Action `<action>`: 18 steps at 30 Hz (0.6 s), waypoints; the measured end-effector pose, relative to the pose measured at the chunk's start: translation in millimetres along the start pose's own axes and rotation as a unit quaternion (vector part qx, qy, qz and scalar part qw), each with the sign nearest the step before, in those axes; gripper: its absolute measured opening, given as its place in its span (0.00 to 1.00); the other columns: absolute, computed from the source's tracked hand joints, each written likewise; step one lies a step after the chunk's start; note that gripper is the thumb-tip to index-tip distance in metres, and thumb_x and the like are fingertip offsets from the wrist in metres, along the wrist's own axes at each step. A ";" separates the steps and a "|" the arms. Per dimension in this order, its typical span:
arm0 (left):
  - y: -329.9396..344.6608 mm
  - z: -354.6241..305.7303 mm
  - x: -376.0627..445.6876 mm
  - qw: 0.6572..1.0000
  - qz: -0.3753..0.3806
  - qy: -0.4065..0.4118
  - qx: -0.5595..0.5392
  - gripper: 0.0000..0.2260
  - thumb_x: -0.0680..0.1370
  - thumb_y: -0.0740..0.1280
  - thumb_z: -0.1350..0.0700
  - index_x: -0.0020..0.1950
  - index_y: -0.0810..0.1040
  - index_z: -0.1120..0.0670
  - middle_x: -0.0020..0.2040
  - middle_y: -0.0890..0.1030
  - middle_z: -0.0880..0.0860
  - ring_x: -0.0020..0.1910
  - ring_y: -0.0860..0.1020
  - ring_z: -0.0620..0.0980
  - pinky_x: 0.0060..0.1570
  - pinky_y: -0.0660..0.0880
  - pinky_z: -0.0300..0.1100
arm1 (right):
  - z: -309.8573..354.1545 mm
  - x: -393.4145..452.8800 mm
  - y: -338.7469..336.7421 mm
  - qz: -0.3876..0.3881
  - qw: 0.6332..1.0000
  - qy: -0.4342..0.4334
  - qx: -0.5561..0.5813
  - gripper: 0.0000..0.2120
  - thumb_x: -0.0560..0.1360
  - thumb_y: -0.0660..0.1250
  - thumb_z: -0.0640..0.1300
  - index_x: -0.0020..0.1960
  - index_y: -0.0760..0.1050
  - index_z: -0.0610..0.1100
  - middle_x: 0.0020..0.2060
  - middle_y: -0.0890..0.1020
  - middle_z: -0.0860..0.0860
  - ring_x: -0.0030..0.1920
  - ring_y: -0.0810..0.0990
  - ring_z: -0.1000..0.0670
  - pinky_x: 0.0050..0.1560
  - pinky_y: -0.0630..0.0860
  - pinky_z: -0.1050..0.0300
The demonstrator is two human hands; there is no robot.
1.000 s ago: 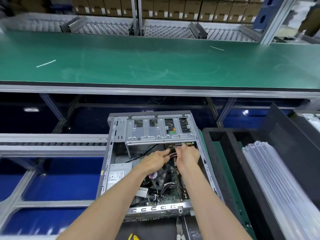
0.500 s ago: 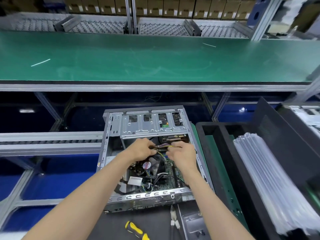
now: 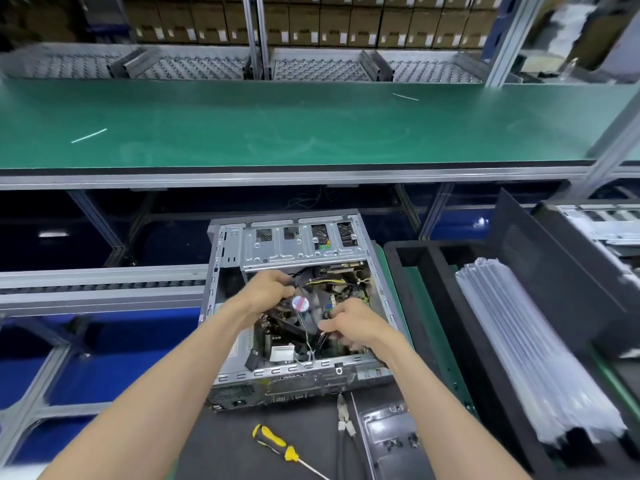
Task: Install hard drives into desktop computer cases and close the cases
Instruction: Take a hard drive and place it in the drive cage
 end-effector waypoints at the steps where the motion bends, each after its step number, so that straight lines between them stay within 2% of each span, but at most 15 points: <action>1: -7.3 -0.1 -0.4 0.998 -0.029 0.005 -0.046 0.07 0.82 0.65 0.64 0.57 0.80 0.61 0.40 0.86 0.56 0.36 0.85 0.54 0.41 0.84 0.51 | 2.9 -5.3 -4.5 -0.003 1.000 -0.006 -0.003 0.14 0.80 0.67 0.43 0.46 0.76 0.30 0.32 0.74 0.48 0.30 0.64 0.49 0.26 0.62 0.61; 2: -14.9 -1.4 -1.7 0.996 -0.062 0.015 -0.069 0.07 0.82 0.64 0.64 0.57 0.80 0.61 0.40 0.86 0.56 0.34 0.84 0.52 0.37 0.83 0.49 | 4.1 -7.9 -9.5 -0.007 1.000 -0.010 -0.006 0.20 0.80 0.66 0.42 0.58 0.57 0.33 0.31 0.71 0.47 0.29 0.63 0.48 0.26 0.64 0.63; 3: -22.8 -2.5 -2.4 0.992 -0.096 0.025 -0.077 0.07 0.83 0.64 0.63 0.58 0.80 0.60 0.41 0.86 0.56 0.35 0.85 0.52 0.36 0.83 0.48 | 8.0 -13.0 -15.2 -0.012 0.999 -0.022 -0.020 0.13 0.80 0.66 0.42 0.40 0.68 0.40 0.29 0.67 0.46 0.26 0.62 0.49 0.25 0.66 0.65; 4: -29.3 -3.5 -3.8 0.988 -0.128 0.031 -0.078 0.07 0.83 0.64 0.61 0.58 0.80 0.58 0.44 0.86 0.56 0.37 0.86 0.52 0.38 0.83 0.49 | 10.7 -16.7 -20.8 -0.019 0.999 -0.030 -0.023 0.14 0.80 0.66 0.43 0.42 0.77 0.32 0.27 0.63 0.47 0.23 0.59 0.50 0.23 0.66 0.67; 5: -35.1 -4.0 -4.9 0.984 -0.151 0.036 -0.082 0.06 0.83 0.64 0.60 0.57 0.80 0.56 0.46 0.86 0.56 0.41 0.86 0.54 0.42 0.83 0.52 | 12.9 -20.8 -28.1 -0.033 0.998 -0.033 -0.033 0.14 0.80 0.67 0.43 0.38 0.73 0.39 0.26 0.62 0.47 0.21 0.57 0.51 0.23 0.66 0.68; 7: -43.7 -4.6 -7.4 0.978 -0.184 0.037 -0.091 0.07 0.83 0.63 0.59 0.55 0.80 0.55 0.48 0.85 0.59 0.45 0.86 0.58 0.48 0.83 0.59 | 19.3 -26.8 -45.8 -0.090 0.994 -0.048 -0.030 0.20 0.80 0.67 0.43 0.32 0.64 0.43 0.24 0.62 0.47 0.20 0.56 0.52 0.26 0.67 0.68; 8: -47.1 -5.4 -9.1 0.975 -0.199 0.040 -0.092 0.07 0.83 0.63 0.59 0.56 0.81 0.55 0.48 0.85 0.59 0.45 0.85 0.58 0.46 0.83 0.59 | 24.1 -31.1 -56.5 -0.136 0.988 -0.061 -0.029 0.23 0.79 0.67 0.43 0.30 0.60 0.45 0.22 0.63 0.49 0.20 0.57 0.52 0.30 0.69 0.65; 9: -50.7 -7.0 -10.7 0.971 -0.217 0.050 -0.085 0.08 0.83 0.62 0.59 0.56 0.81 0.56 0.47 0.84 0.59 0.43 0.85 0.56 0.42 0.84 0.54 | 27.6 -36.4 -68.2 -0.187 0.979 -0.074 -0.035 0.24 0.78 0.67 0.43 0.28 0.59 0.46 0.21 0.62 0.51 0.21 0.58 0.52 0.34 0.70 0.62; 11: -57.3 -12.4 -17.0 0.960 -0.267 0.071 -0.045 0.08 0.83 0.62 0.59 0.56 0.81 0.58 0.43 0.83 0.54 0.39 0.82 0.50 0.29 0.79 0.40 | 34.0 -48.1 -87.8 -0.277 0.955 -0.095 -0.053 0.25 0.77 0.67 0.44 0.26 0.60 0.45 0.21 0.65 0.51 0.23 0.62 0.50 0.36 0.73 0.57; 12: -58.6 -14.7 -20.7 0.955 -0.285 0.077 -0.020 0.09 0.83 0.62 0.60 0.56 0.81 0.58 0.41 0.81 0.52 0.37 0.80 0.48 0.26 0.75 0.38 | 36.9 -53.9 -95.4 -0.317 0.940 -0.102 -0.068 0.24 0.77 0.67 0.45 0.26 0.62 0.44 0.22 0.68 0.50 0.24 0.66 0.49 0.35 0.72 0.56; 14: -55.0 -17.1 -22.4 0.955 -0.283 0.082 0.037 0.10 0.82 0.61 0.60 0.57 0.81 0.58 0.43 0.82 0.54 0.39 0.80 0.50 0.32 0.75 0.42 | 43.4 -63.9 -106.1 -0.387 0.909 -0.122 -0.094 0.22 0.79 0.65 0.48 0.28 0.67 0.42 0.25 0.73 0.48 0.29 0.73 0.46 0.34 0.71 0.53; 16: -44.3 -19.5 -22.3 0.958 -0.255 0.085 0.105 0.11 0.82 0.61 0.60 0.59 0.81 0.58 0.49 0.83 0.58 0.44 0.81 0.55 0.38 0.76 0.44 | 49.9 -70.5 -109.0 -0.431 0.884 -0.148 -0.106 0.20 0.80 0.63 0.50 0.33 0.71 0.43 0.30 0.77 0.48 0.34 0.75 0.43 0.36 0.70 0.52; 18: -28.7 -20.2 -21.1 0.956 -0.222 0.088 0.173 0.10 0.82 0.61 0.59 0.56 0.80 0.58 0.50 0.83 0.60 0.44 0.80 0.56 0.38 0.73 0.45 | 53.1 -73.3 -106.3 -0.458 0.864 -0.160 -0.134 0.17 0.81 0.62 0.52 0.39 0.76 0.43 0.35 0.79 0.47 0.37 0.76 0.43 0.38 0.71 0.52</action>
Point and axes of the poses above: each hand's wrist, its own x-axis towards the middle knuckle, its own y-axis out of the palm, z = x × y, the point moved 8 cm from there along x, towards the middle knuckle
